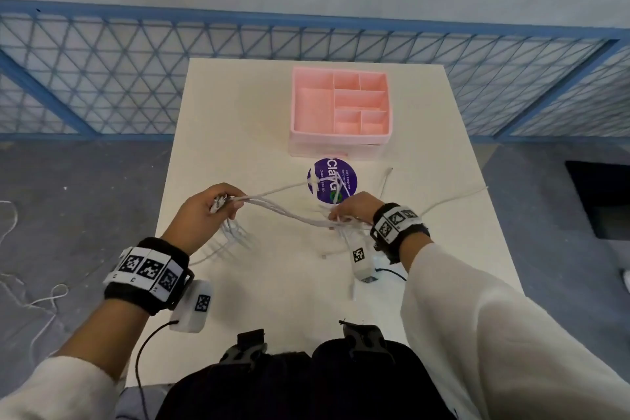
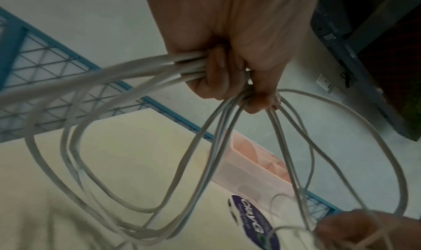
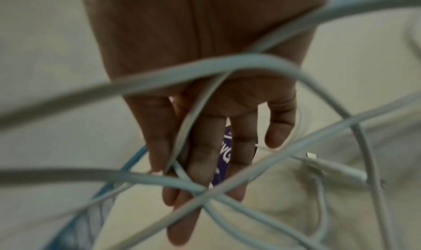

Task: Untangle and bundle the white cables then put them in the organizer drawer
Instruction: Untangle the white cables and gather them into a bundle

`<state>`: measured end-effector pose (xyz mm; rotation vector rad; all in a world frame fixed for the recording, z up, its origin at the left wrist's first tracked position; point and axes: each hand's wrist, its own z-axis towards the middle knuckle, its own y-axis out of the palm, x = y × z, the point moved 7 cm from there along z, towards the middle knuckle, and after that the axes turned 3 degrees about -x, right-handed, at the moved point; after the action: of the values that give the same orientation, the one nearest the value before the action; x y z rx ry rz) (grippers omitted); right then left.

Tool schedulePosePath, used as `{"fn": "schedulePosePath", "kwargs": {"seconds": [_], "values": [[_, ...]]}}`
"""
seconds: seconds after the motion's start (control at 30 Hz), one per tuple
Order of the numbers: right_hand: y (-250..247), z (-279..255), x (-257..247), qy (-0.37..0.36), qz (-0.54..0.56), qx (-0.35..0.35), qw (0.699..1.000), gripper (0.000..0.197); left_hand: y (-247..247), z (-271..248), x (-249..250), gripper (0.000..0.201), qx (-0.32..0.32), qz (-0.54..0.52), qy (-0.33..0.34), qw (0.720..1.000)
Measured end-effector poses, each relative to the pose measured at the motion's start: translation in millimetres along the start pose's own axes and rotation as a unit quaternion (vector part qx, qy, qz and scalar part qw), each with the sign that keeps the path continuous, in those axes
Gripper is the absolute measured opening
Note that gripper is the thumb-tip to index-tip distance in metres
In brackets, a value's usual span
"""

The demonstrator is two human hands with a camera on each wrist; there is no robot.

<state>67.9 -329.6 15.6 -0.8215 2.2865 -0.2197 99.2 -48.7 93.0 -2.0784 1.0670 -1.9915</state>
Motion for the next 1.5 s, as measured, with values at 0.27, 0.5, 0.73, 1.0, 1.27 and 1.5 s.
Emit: {"fn": "schedulePosePath", "kwargs": {"seconds": [0.27,0.5,0.73,1.0,1.27,1.5], "values": [[-92.5,-34.5,17.8,0.004,0.261,0.192,0.946,0.017,-5.6,-9.6,-42.2,0.022,0.042,0.004,-0.076,0.996],[-118.5,-101.5,-33.3,-0.181,0.111,0.22,0.952,0.016,-14.5,4.6,-33.6,0.014,0.071,0.026,-0.087,0.993],[-139.5,-129.1,-28.9,-0.179,0.007,0.347,0.921,0.011,-12.5,11.1,-20.8,0.015,0.08,-0.041,-0.083,0.992],[-84.4,-86.7,41.6,-0.013,0.02,0.132,0.991,0.045,-38.8,9.4,29.5,0.01,0.126,-0.11,0.002,0.986],[-28.5,-16.8,12.4,-0.037,-0.067,0.189,0.979,0.028,-28.7,-2.6,19.3,0.038,0.068,-0.096,0.007,0.993],[-17.1,51.6,-22.8,0.041,0.144,0.135,0.98,0.027,-9.8,-18.0,7.5,0.034,0.0,-0.076,-0.029,0.997]]}}
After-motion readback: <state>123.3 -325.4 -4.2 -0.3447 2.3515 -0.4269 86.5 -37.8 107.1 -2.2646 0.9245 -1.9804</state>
